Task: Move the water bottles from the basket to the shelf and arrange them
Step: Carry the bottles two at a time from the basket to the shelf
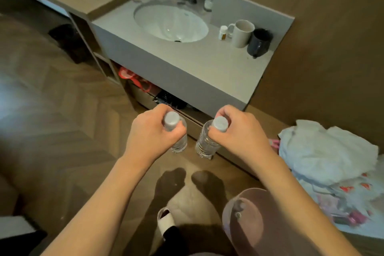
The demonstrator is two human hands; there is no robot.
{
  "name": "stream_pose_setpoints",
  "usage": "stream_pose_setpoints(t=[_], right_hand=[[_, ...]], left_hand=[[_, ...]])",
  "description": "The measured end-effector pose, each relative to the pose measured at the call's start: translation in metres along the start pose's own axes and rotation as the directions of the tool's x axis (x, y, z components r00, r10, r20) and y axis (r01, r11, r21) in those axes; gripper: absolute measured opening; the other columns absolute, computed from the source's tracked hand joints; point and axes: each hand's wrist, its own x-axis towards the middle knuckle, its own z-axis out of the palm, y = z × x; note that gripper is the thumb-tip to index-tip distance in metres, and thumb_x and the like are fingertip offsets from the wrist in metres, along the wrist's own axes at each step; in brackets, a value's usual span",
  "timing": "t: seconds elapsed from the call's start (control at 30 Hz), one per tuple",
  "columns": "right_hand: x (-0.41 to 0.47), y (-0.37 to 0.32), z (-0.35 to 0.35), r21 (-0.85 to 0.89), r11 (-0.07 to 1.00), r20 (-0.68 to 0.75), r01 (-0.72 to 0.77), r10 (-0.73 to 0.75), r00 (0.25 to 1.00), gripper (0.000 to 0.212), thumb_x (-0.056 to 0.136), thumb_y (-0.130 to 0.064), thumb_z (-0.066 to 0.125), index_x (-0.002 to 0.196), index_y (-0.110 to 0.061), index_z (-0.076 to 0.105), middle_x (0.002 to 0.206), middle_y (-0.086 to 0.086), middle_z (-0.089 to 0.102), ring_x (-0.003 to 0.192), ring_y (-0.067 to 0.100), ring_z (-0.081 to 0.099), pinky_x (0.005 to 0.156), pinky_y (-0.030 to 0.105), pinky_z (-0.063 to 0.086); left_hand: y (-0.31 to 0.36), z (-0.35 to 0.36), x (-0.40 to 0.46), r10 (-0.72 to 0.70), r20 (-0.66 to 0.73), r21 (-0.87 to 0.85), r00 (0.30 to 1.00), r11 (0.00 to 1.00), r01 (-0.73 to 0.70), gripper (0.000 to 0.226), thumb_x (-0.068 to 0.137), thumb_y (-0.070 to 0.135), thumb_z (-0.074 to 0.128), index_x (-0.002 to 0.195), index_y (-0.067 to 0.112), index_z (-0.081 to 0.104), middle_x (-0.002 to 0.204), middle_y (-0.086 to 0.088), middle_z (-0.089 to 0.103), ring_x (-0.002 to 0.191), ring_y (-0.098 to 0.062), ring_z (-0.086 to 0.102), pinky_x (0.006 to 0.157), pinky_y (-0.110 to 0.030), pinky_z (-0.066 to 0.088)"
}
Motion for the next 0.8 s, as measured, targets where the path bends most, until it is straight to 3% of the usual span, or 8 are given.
stream_pose_setpoints(t=[0.4,0.6,0.8], right_hand=[[0.112,-0.148,0.073,-0.003,0.975,0.084,0.223,-0.222,0.972,0.025,0.069,-0.044,0.067,0.085,-0.028,0.056,0.079,-0.009,0.064,0.077,0.017,0.061,0.065,0.034,0.051],[0.185,-0.205,0.119,-0.032,0.955,0.168,0.294,-0.285,0.944,0.027,0.066,-0.047,0.065,0.083,-0.027,0.058,0.078,-0.01,0.064,0.075,0.016,0.061,0.066,0.037,0.055],[0.275,-0.28,0.152,-0.021,0.913,0.241,0.407,-0.391,0.888,0.024,0.069,-0.044,0.065,0.082,-0.027,0.055,0.076,-0.009,0.062,0.073,0.016,0.061,0.063,0.036,0.054]], left_hand=[[-0.127,-0.112,0.059,-0.216,-0.265,-0.032,0.94,0.976,0.215,0.015,0.071,0.027,0.075,0.079,0.023,0.062,0.054,0.016,0.045,0.055,-0.007,0.05,0.056,-0.024,0.04],[-0.188,-0.148,0.111,-0.359,-0.299,-0.045,0.884,0.931,0.362,0.013,0.072,0.029,0.073,0.08,0.023,0.065,0.06,0.01,0.058,0.063,-0.013,0.056,0.063,-0.029,0.046],[-0.251,-0.19,0.179,-0.402,-0.325,-0.017,0.856,0.908,0.419,0.019,0.07,0.034,0.075,0.073,0.022,0.061,0.058,0.007,0.057,0.058,-0.007,0.054,0.054,-0.02,0.04]])
